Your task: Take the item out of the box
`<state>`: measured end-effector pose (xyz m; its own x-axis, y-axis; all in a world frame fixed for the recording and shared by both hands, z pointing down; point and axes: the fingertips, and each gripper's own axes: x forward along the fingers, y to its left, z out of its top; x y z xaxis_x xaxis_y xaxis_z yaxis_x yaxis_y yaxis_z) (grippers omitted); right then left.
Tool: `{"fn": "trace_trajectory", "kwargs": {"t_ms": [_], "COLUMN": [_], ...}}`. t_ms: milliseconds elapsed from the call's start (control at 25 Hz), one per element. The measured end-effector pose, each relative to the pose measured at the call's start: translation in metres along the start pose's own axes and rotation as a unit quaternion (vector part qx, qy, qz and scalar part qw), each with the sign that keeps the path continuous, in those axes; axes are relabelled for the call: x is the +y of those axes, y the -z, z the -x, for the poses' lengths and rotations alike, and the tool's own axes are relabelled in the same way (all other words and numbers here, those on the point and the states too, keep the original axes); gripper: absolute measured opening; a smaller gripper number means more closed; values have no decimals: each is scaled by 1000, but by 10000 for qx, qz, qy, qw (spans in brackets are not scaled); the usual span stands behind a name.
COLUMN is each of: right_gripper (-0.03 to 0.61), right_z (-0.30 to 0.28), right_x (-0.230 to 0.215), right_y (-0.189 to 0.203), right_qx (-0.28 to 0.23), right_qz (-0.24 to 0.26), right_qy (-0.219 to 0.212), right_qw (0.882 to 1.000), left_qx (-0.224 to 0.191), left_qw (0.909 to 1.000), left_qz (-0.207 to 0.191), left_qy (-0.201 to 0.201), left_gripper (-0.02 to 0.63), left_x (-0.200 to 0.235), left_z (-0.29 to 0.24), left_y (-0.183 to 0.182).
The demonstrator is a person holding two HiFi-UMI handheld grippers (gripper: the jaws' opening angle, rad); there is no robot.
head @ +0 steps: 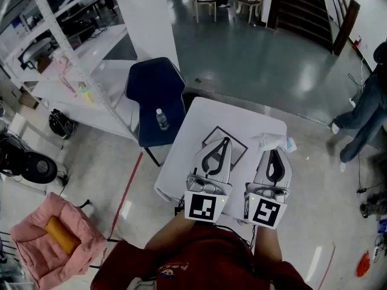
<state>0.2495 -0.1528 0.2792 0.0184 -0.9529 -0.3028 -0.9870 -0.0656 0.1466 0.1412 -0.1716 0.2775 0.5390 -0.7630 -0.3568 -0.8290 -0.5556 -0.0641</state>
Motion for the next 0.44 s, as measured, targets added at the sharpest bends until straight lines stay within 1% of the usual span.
{"fn": "trace_trajectory", "kwargs": {"t_ms": [440], "right_gripper": [2], "right_z": [3], "right_x": [-5], "right_y": [-2], "right_qx": [32], "right_qz": [23], "right_qy": [67], "right_qw": [10000], "left_qx": [-1], "left_qw": [10000], "left_qz": [68], "left_qy": [-18], "left_gripper": [3], "left_x": [-4], "left_z": [0], "left_y": [-3]}}
